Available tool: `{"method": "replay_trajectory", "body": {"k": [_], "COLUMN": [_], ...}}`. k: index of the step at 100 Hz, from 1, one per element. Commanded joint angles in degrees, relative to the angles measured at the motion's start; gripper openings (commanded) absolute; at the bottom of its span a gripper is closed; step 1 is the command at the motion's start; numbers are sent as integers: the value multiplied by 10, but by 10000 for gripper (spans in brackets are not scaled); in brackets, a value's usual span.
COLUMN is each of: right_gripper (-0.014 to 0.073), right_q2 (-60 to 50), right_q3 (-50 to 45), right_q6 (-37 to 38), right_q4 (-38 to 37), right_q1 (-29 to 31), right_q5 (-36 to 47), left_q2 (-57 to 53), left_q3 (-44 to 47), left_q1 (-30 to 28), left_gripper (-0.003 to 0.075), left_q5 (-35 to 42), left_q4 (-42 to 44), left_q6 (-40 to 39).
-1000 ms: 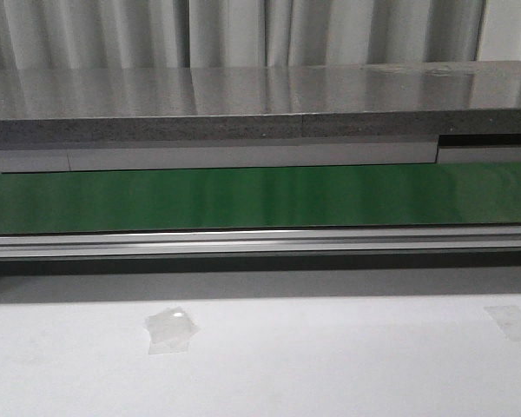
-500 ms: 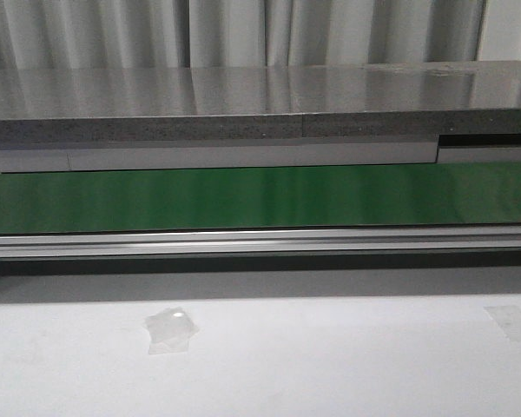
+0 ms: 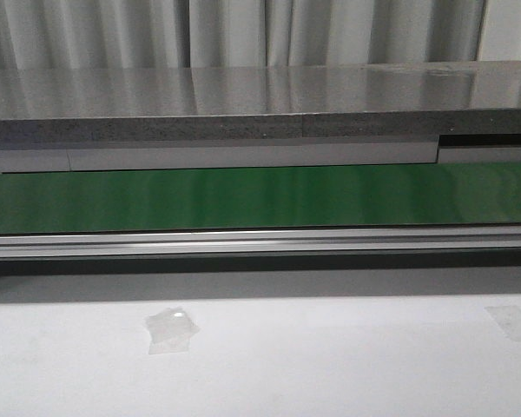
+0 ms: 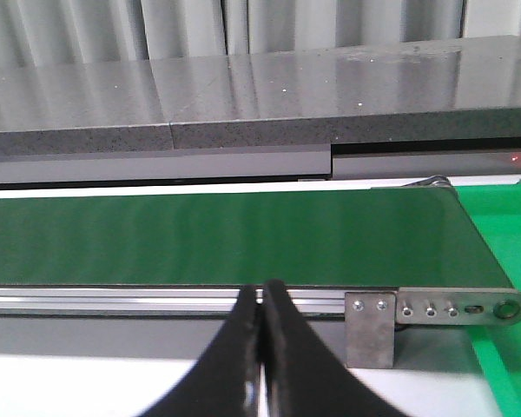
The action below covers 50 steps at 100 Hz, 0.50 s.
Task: Move button from left to right
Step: 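Lower the left gripper around the yellow button's black body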
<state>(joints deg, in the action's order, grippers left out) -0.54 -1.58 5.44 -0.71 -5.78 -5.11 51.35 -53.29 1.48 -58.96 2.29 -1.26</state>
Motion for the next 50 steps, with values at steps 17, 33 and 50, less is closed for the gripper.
{"method": "replay_trajectory", "body": {"k": [17,33,50], "right_gripper": [-68,-68,-68], "right_q2": [-12,-12,-12], "right_q3": [8,8,8], "right_q6": [-1,-1,-1], "right_q4": [1,1,1], "right_q1": [-2,-2,-2], "right_q5": [46,46,46], "left_q2": [0,39,113], "left_q3": [-22,-53,-98], "left_q1": [-2,-33,-94], "left_gripper": [652,652,652], "left_q5": [58,65,101], "left_q4": [26,78,82], "left_q6": [-23,-62,-62]}}
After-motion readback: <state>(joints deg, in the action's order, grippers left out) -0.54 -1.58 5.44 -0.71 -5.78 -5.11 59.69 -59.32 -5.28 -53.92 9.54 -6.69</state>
